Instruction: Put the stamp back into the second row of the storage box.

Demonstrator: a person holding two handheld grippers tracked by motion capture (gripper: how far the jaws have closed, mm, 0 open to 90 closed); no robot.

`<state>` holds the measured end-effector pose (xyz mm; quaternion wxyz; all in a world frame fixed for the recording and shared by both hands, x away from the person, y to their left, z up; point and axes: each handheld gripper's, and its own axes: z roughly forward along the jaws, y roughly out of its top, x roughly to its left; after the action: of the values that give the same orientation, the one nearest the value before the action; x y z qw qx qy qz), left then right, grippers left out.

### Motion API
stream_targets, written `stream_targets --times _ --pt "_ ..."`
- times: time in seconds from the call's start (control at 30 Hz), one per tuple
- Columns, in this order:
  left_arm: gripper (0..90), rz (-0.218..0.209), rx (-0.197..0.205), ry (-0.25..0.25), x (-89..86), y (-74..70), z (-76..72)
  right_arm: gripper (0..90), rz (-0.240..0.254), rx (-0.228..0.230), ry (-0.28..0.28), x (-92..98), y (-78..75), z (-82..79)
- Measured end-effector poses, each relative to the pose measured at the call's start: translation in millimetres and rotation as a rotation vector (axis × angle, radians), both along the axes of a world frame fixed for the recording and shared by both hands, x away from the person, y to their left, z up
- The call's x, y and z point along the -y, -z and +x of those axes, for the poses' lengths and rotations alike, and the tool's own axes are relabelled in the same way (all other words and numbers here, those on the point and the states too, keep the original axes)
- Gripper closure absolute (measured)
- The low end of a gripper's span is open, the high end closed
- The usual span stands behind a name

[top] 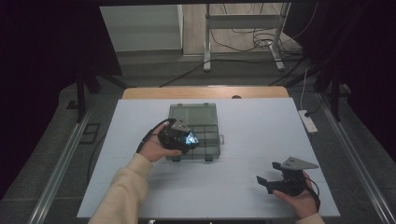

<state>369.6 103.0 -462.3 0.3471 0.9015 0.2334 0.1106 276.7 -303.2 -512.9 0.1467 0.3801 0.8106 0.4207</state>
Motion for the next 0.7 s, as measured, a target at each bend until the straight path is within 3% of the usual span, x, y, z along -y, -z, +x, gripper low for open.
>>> stream_targets --times 0.7 --pt "40.8 0.014 -0.026 -0.007 -1.0 9.0 10.5 11.5 -0.001 -0.012 -0.006 -0.7 1.7 1.0"
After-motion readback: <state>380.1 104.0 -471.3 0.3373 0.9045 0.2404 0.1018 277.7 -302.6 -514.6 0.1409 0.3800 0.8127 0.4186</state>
